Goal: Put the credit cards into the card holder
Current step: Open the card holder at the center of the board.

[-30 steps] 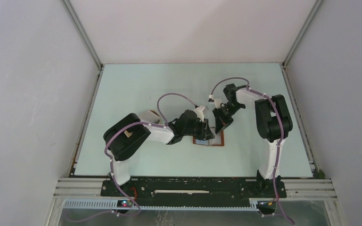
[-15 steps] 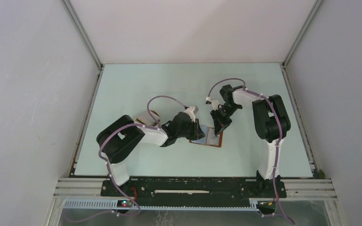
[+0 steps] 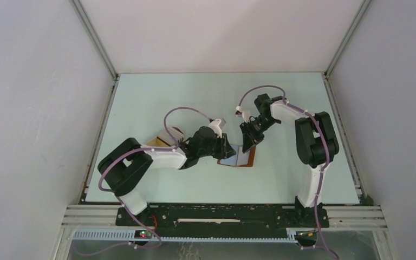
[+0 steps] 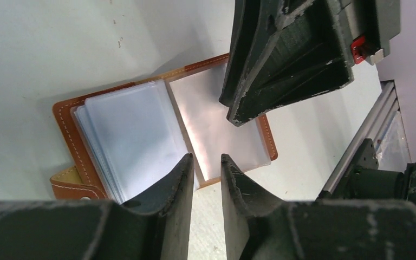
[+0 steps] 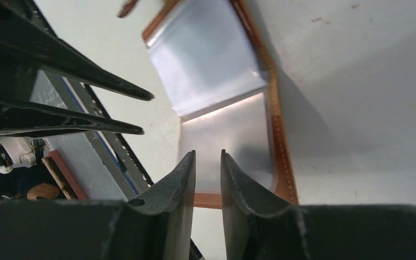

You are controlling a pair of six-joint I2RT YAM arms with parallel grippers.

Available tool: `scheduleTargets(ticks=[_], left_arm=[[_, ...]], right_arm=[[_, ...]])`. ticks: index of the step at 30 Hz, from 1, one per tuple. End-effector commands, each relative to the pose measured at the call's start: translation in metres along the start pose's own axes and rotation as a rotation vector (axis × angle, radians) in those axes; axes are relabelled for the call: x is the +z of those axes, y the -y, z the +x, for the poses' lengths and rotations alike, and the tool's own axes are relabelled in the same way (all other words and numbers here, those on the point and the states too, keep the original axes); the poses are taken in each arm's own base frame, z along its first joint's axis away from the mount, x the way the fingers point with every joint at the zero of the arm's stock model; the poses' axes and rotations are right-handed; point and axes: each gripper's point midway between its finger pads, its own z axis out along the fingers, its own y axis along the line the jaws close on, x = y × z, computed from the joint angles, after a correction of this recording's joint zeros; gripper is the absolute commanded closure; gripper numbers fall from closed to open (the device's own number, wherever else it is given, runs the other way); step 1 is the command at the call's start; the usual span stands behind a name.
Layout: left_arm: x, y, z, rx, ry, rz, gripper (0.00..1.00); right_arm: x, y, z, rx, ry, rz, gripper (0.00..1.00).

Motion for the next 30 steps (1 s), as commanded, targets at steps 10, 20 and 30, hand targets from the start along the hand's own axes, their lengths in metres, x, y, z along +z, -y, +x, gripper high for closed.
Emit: scheduleTargets(ticks=[10, 20, 30], left_arm=[[-0.01, 0.018, -0.011, 0.026, 0.022, 0.066, 0.69], [-0.011, 0.018, -0.01, 0.033, 0.019, 0.072, 0.69], [-0.009, 0.021, -0.011, 0.033, 0.014, 0.082, 0.69]], right_arm=[[-0.021, -0.047, -0.016, -0.125, 0.095, -0.161, 0.68], [-0.033, -0.066, -0.02, -0.182, 0.141, -0.219, 0.68], [-0.045, -0.072, -0.023, -0.205, 0.177, -0.222, 0.67]])
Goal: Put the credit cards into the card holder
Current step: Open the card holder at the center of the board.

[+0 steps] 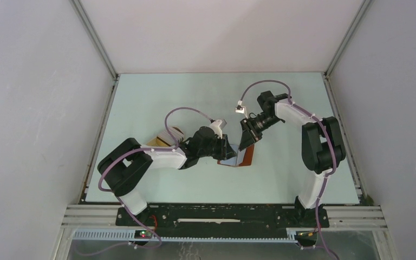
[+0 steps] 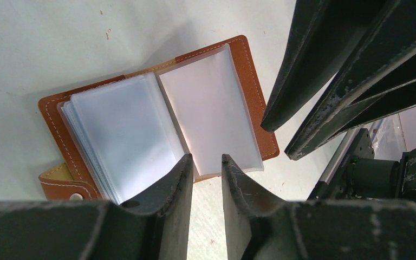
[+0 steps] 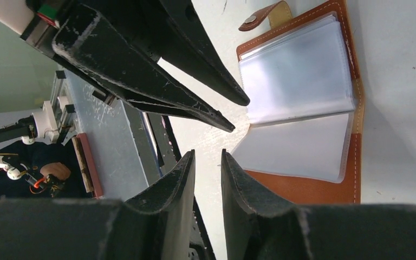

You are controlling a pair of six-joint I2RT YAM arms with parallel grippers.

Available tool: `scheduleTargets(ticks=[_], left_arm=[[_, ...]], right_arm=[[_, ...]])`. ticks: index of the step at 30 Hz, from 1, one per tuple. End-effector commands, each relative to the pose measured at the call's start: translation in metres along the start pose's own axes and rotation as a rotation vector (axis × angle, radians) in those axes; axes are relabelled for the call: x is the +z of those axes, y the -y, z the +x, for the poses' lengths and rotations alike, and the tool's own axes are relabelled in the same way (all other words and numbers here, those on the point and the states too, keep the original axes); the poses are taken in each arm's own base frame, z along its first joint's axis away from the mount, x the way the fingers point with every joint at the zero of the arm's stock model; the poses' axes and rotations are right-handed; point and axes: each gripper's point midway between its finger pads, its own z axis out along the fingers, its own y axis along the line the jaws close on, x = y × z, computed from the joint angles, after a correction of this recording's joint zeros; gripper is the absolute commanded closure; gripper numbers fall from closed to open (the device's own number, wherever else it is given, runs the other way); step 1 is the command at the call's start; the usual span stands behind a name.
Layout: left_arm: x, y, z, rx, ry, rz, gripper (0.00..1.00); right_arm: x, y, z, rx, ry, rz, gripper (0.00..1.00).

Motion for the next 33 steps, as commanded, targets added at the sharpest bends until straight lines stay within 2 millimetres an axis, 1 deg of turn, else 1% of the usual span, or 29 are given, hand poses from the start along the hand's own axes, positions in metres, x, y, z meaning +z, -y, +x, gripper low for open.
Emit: scheduleTargets(ticks=[1, 8, 14, 18, 23, 27, 33], left_arm=[[-0.006, 0.014, -0.014, 0.028, 0.038, 0.049, 0.69], [-0.005, 0.016, -0.014, 0.028, 0.036, 0.054, 0.69], [0.003, 0.019, -0.009, 0.024, 0.014, 0.07, 0.69], [0.009, 0.02, -0.005, 0.02, 0.001, 0.077, 0.69], [0.014, 0.013, 0.0, 0.018, -0.01, 0.059, 0.69], [0.017, 0.008, 0.002, 0.018, -0.017, 0.047, 0.69], [0.021, -0.006, 0.006, 0.013, -0.025, 0.009, 0.69]], right_arm=[[-0.015, -0.014, -0.015, -0.069, 0.055, -0.005, 0.68], [-0.017, -0.013, -0.014, -0.073, 0.056, 0.006, 0.67], [-0.004, 0.003, -0.007, -0.019, 0.004, 0.04, 0.68], [0.005, 0.02, 0.002, 0.016, -0.057, 0.111, 0.68], [0.002, 0.049, 0.017, 0.058, -0.135, 0.252, 0.69], [0.002, 0.069, 0.033, 0.098, -0.219, 0.342, 0.69], [0.01, 0.088, 0.051, 0.135, -0.315, 0.407, 0.69]])
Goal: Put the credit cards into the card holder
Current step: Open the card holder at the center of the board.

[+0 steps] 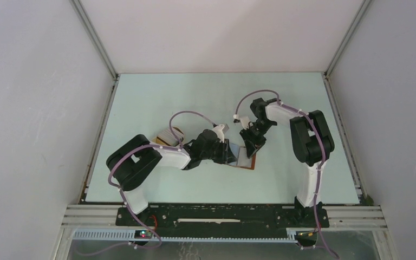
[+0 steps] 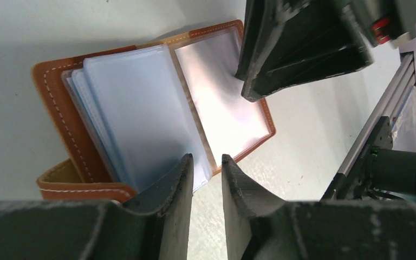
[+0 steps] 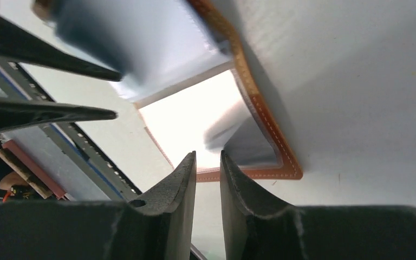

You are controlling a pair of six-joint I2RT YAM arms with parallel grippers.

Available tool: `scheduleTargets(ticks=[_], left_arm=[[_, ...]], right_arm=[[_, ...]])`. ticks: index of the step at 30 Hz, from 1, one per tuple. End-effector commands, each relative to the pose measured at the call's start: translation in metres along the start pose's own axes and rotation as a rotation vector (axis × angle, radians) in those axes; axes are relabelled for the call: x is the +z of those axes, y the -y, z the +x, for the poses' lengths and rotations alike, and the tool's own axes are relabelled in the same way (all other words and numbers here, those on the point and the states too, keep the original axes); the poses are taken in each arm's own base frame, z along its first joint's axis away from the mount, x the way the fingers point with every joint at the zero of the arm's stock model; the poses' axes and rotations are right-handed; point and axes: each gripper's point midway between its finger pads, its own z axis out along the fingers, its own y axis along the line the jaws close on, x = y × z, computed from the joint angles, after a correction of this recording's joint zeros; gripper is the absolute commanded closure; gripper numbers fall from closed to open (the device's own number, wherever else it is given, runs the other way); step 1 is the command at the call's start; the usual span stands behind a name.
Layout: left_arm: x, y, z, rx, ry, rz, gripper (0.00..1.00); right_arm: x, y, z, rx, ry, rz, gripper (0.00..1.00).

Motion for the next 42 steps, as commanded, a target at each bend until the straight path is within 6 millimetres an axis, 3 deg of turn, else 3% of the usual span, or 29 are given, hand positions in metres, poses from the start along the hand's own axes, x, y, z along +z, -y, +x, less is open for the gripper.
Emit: scheduleTargets(ticks=[1, 9, 20, 30, 42], left_arm=[[0.007, 0.003, -0.019, 0.021, 0.045, 0.01, 0.69], [0.011, -0.015, -0.006, -0.001, 0.022, -0.03, 0.7], [-0.008, 0.018, -0.031, 0.026, 0.085, 0.057, 0.69], [-0.014, 0.029, -0.034, 0.037, 0.094, 0.079, 0.69], [-0.021, 0.035, -0.039, 0.05, 0.114, 0.089, 0.68]], right_arm=[[0.01, 0.017, 0.005, 0.02, -0.078, 0.093, 0.69], [0.014, 0.017, 0.004, 0.017, -0.086, 0.083, 0.69], [-0.016, -0.032, -0.022, -0.104, 0.09, -0.083, 0.68], [-0.019, -0.039, -0.024, -0.11, 0.11, -0.121, 0.68], [-0.04, -0.064, -0.033, -0.155, 0.205, -0.228, 0.68]])
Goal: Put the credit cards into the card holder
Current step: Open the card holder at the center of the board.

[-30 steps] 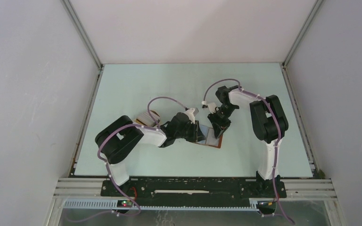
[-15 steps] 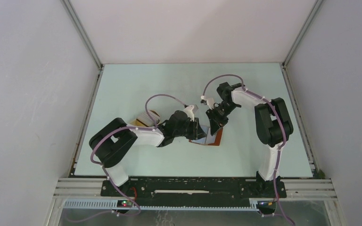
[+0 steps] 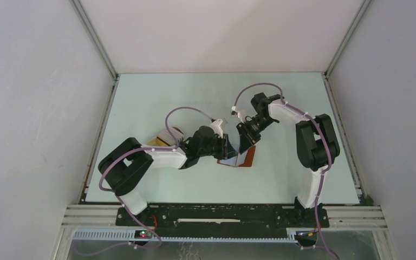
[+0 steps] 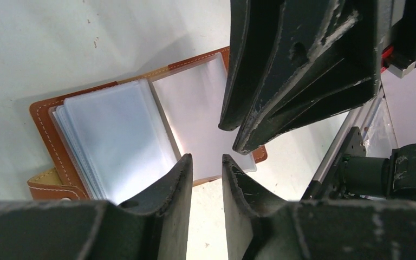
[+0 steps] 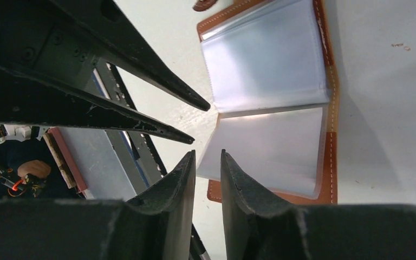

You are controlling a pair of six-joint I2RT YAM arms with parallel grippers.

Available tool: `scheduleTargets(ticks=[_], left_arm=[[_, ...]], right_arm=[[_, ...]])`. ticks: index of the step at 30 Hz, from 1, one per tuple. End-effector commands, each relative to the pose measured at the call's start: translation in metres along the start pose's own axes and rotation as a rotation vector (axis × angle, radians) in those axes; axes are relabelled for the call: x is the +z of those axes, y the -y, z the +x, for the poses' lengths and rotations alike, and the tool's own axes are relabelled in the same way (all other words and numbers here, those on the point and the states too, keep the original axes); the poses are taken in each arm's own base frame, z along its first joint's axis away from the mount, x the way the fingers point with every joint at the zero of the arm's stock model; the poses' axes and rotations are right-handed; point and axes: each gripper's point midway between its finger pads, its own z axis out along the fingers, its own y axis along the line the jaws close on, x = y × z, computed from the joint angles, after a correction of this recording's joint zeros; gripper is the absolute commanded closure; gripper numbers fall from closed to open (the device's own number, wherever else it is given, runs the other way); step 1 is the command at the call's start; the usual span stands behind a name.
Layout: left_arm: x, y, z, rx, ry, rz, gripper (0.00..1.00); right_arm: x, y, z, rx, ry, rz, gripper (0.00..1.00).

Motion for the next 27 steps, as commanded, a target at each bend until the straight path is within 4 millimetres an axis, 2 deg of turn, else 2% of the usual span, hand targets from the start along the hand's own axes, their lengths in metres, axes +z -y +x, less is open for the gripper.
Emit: scheduleTargets(ticks=[1, 21, 24, 27], left_arm=[[-0.006, 0.016, -0.014, 0.032, 0.038, 0.044, 0.68], [-0.006, 0.019, -0.015, 0.037, 0.037, 0.051, 0.68], [-0.007, 0.021, -0.015, 0.044, 0.036, 0.058, 0.68], [-0.009, 0.023, -0.017, 0.062, 0.042, 0.061, 0.68]], right_arm=[[-0.018, -0.021, -0.014, -0.063, 0.08, -0.042, 0.68], [-0.037, -0.033, -0.021, -0.099, 0.152, -0.061, 0.68], [-0.046, -0.037, -0.024, -0.13, 0.172, -0.036, 0.68], [-0.064, -0.044, -0.031, -0.202, 0.218, 0.04, 0.68]])
